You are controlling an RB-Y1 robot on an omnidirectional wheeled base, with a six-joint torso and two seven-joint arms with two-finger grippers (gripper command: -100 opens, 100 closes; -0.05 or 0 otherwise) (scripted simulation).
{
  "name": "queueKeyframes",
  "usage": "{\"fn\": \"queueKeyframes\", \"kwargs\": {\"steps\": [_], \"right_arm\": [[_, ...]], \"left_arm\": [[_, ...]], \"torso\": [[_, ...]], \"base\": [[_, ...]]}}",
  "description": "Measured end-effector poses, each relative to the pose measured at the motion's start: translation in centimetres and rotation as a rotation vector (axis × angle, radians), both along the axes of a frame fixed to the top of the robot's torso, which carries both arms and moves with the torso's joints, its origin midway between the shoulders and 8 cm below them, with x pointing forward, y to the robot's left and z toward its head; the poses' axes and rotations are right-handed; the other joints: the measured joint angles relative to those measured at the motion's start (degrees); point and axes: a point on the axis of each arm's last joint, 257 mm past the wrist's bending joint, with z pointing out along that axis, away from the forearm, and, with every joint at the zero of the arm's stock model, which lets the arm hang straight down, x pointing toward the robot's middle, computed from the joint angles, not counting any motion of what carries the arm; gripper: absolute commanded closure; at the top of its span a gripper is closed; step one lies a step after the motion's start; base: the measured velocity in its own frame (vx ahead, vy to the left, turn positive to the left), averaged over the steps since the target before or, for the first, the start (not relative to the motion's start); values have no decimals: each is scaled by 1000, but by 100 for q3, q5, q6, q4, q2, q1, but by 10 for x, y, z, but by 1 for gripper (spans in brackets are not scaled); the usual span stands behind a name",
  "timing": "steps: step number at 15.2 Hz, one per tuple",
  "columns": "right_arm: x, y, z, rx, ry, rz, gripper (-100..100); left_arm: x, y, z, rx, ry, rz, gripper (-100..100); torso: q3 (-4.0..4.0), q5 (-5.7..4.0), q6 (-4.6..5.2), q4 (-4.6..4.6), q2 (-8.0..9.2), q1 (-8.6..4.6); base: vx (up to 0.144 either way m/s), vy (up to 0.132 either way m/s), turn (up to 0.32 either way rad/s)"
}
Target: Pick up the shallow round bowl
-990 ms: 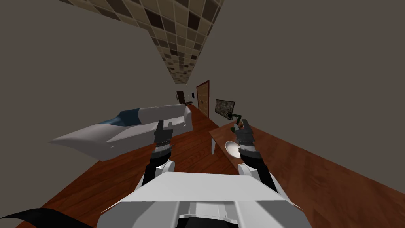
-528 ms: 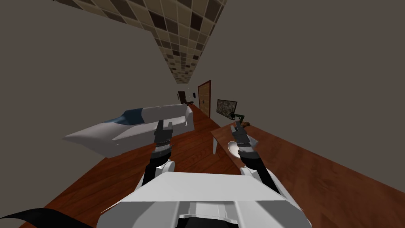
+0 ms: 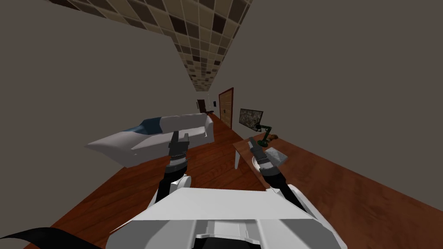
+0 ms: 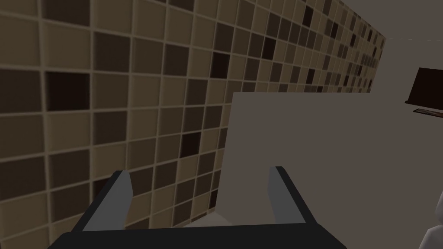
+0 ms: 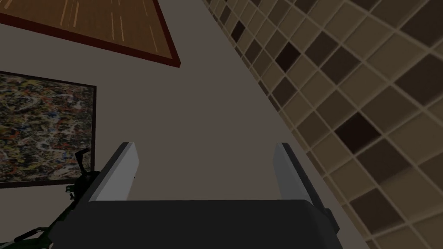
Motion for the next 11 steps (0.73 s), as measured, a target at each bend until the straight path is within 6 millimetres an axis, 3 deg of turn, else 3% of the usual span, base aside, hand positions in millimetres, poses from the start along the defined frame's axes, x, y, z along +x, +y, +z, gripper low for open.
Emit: {"fn": "queueKeyframes", "kwargs": {"steps": [4,11], "right_arm": [[3,12,-31,-120,78,31,-100],[-3,23,-103,-370,224,81,-100]], "left_arm": [[0,0,0,0,0,0,0],[0,0,0,0,0,0,0]], "torso": [[-1,-1,0,-1,-2,-6],[-4,-4,-2,-2,-6,-19]], "base": [[8,4,88],[14,-18,108]]}}
